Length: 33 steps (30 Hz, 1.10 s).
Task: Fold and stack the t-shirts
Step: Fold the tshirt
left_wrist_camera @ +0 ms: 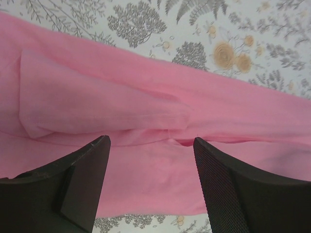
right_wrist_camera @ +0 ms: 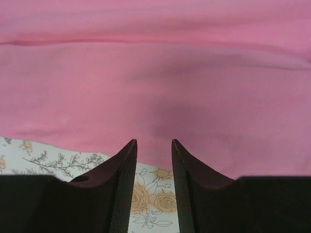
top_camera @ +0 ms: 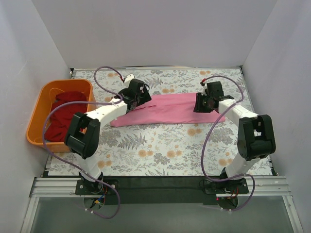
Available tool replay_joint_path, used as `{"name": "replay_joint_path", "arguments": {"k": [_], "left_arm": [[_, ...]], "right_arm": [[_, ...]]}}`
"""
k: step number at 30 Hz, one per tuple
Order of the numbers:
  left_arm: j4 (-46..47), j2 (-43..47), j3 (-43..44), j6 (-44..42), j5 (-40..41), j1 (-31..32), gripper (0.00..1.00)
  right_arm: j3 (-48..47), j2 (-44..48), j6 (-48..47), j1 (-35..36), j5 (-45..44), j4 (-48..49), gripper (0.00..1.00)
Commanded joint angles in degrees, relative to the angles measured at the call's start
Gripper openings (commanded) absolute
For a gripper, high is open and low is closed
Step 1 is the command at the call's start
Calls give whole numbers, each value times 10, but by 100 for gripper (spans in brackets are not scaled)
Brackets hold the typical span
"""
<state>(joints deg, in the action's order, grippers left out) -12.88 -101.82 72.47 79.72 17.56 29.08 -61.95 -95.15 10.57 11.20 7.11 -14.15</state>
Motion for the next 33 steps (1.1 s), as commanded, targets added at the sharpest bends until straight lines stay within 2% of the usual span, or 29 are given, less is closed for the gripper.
{"name": "replay_joint_path", "arguments": {"k": [1, 5, 13, 19, 23, 25, 28, 33], "left_arm": [[-24, -32, 21, 4, 30, 11, 64], [-28, -75, 37, -3, 45, 12, 64], [-75, -181, 122, -33, 49, 11, 61], [-85, -253, 185, -104, 43, 1, 60], [-78, -301, 250, -176, 27, -14, 61], [-64, -325, 289, -229, 13, -18, 64], [-18, -338, 320, -313, -2, -21, 66], [28, -341, 344, -346, -36, -38, 68]], "right_arm": [[-11, -22, -16, 22, -29, -38, 36], [-6, -44, -20, 38, -38, -46, 36], [4, -57, -40, 55, -43, -129, 36], [47, -43, -34, 139, 18, -193, 37], [78, -27, 14, 252, 79, -203, 37], [66, -45, 33, 291, 130, -200, 37], [-2, -91, 33, 362, 146, -202, 37], [-134, -145, 27, 409, 148, -209, 37]]}}
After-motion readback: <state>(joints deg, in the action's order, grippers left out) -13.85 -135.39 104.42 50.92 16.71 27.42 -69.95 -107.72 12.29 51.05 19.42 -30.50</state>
